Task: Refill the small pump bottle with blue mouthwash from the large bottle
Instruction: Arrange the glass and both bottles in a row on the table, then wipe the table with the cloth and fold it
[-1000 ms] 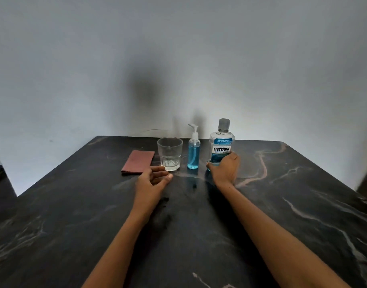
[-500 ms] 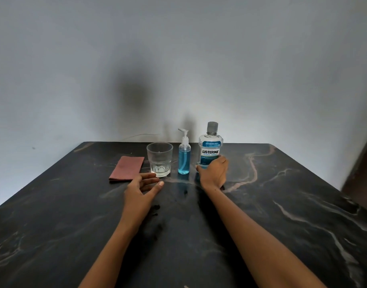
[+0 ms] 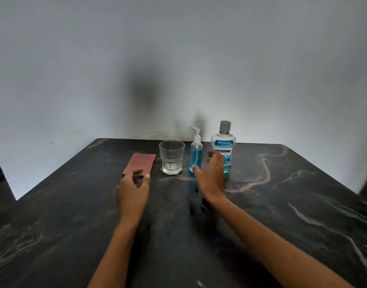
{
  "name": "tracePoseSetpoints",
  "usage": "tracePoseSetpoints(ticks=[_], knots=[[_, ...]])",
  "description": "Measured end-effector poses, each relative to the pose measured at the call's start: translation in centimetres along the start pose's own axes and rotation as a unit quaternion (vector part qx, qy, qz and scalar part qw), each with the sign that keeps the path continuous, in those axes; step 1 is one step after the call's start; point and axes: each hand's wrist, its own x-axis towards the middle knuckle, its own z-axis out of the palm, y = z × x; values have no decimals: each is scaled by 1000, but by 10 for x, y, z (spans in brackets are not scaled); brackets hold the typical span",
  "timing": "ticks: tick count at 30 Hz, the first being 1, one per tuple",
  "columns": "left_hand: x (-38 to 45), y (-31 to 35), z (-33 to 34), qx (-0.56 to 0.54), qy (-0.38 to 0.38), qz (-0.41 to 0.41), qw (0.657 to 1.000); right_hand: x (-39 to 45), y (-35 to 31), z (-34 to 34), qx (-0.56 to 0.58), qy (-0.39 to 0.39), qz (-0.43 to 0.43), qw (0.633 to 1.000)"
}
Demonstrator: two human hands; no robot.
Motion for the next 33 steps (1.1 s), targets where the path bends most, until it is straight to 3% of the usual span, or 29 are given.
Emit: tracePoseSetpoints(ticks=[3, 7, 10, 15, 18, 24, 29, 33], knots=[[1, 0, -5, 13, 22, -24, 999, -12, -21, 20, -2, -115, -139, 984], [-1, 3, -6, 7, 19, -45, 999, -10, -44, 68, -113, -298, -254, 913], [-1, 2, -7, -1, 28, -58, 998, -4, -53, 101, -187, -387, -267, 862], [0, 2, -9, -14, 30, -77, 996, 7, -55, 132, -228, -463, -232, 825], [2, 0, -8, -25, 36, -83, 996, 11, -54, 138, -251, -441, -255, 823], [1, -2, -7, -26, 38, -88, 995, 4, -56, 145, -254, -335, -261, 869], [3, -3, -8, -32, 37, -94, 994, 2, -65, 127, -75, -226, -128, 963], [3, 2, -11, -50, 19, -97, 994, 3, -72, 79, 104, -189, 26, 976]])
